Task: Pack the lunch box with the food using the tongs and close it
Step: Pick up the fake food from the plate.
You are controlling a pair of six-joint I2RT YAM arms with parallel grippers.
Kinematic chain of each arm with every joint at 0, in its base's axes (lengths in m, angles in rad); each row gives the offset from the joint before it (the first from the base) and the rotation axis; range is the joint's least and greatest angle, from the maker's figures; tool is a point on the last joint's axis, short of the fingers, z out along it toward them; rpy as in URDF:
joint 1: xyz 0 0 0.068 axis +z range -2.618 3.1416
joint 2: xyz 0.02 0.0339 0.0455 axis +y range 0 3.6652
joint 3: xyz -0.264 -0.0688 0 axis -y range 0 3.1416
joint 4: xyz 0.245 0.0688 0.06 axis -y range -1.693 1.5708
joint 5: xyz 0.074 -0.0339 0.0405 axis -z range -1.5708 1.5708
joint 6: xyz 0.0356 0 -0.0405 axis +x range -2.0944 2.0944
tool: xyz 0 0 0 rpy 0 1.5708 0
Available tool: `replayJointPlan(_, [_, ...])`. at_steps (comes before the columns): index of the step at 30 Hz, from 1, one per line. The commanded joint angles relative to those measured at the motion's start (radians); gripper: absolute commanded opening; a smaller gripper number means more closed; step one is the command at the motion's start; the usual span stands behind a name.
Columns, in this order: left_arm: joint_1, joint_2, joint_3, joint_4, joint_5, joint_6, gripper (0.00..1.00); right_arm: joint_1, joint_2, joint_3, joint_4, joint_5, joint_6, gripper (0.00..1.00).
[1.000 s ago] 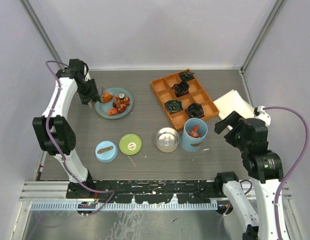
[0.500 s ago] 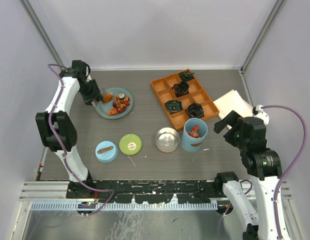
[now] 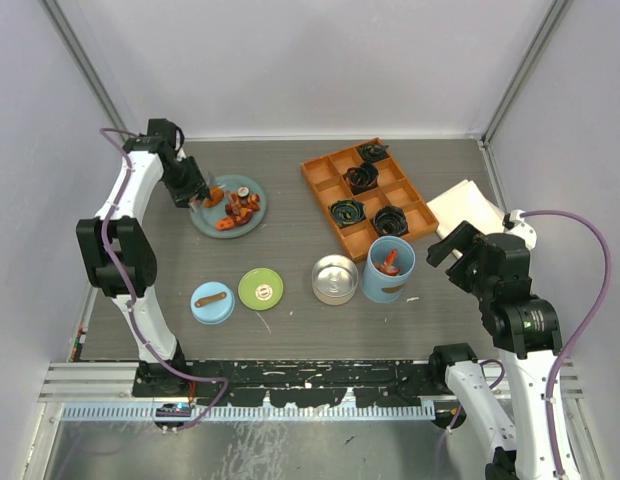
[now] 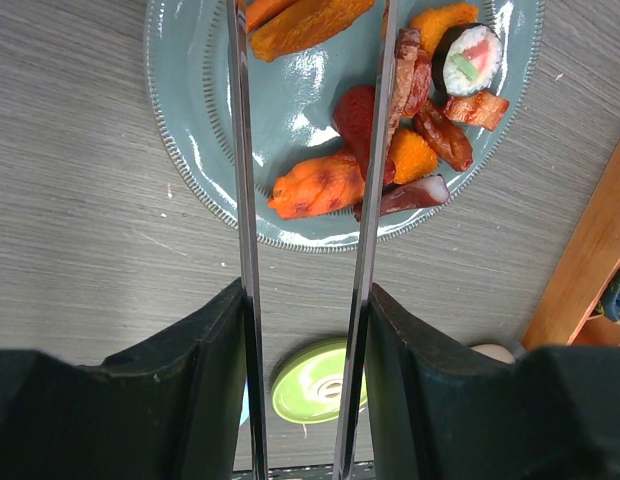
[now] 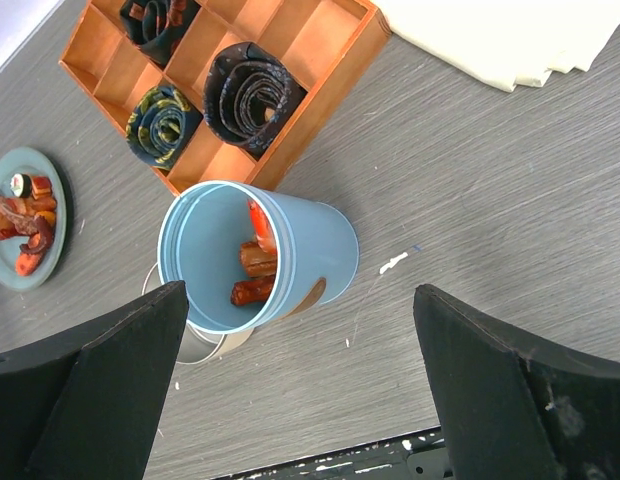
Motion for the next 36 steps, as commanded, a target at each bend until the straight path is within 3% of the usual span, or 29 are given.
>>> replayJointPlan(1, [-0.008, 0.007, 0.055, 0.016, 0.004, -0.006, 0.46, -0.004, 0.000, 0.006, 0.048, 0.008, -0.013, 1.00])
replayJointPlan(18, [-0.059, 0.015, 0.056, -0.074, -0.095, 0.034, 0.43, -0.003, -0.007, 0.001, 0.048, 0.008, -0.010, 1.00])
replayJointPlan(24, [-0.066, -0.016, 0.066, -0.079, -0.104, 0.039, 0.44, -0.003, -0.010, 0.002, 0.047, 0.004, -0.010, 1.00])
replayJointPlan(36, [-0.069, 0.063, 0.142, -0.158, -0.088, 0.069, 0.44, -0.004, -0.015, -0.003, 0.047, 0.007, -0.010, 1.00])
